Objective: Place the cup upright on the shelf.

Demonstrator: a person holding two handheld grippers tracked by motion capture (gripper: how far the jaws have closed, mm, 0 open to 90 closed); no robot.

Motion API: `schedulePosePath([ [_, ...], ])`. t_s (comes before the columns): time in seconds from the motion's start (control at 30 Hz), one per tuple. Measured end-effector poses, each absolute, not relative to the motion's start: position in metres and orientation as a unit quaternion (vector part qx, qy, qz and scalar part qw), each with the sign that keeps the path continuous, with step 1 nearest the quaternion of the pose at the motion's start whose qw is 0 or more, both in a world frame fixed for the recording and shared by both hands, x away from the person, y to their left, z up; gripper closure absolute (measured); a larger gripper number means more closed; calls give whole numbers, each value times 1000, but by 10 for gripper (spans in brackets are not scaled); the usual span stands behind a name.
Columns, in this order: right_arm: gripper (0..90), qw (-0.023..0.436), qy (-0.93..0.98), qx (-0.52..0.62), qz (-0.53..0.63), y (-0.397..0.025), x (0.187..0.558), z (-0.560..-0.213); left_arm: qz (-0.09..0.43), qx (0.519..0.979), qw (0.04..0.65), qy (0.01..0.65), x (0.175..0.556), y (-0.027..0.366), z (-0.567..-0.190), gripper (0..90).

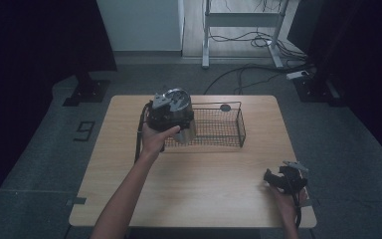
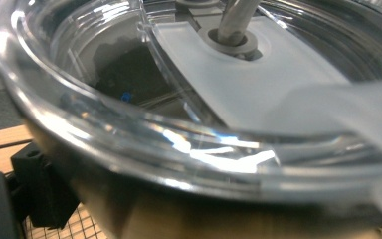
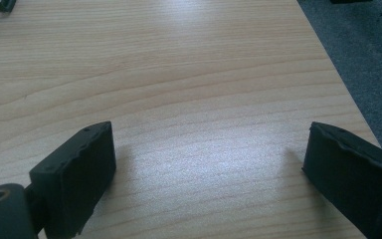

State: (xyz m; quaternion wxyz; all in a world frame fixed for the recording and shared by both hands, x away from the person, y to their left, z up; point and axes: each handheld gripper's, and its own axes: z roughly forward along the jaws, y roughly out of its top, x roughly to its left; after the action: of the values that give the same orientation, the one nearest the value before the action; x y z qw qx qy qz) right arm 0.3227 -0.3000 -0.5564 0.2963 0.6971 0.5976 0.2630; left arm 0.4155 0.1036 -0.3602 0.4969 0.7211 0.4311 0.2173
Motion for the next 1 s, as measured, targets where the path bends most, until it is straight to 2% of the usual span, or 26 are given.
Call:
schedulePosePath([
  [1.0, 61, 296, 597, 697, 263, -300, 323, -556, 223, 727, 467, 451, 457, 69, -372, 39],
])
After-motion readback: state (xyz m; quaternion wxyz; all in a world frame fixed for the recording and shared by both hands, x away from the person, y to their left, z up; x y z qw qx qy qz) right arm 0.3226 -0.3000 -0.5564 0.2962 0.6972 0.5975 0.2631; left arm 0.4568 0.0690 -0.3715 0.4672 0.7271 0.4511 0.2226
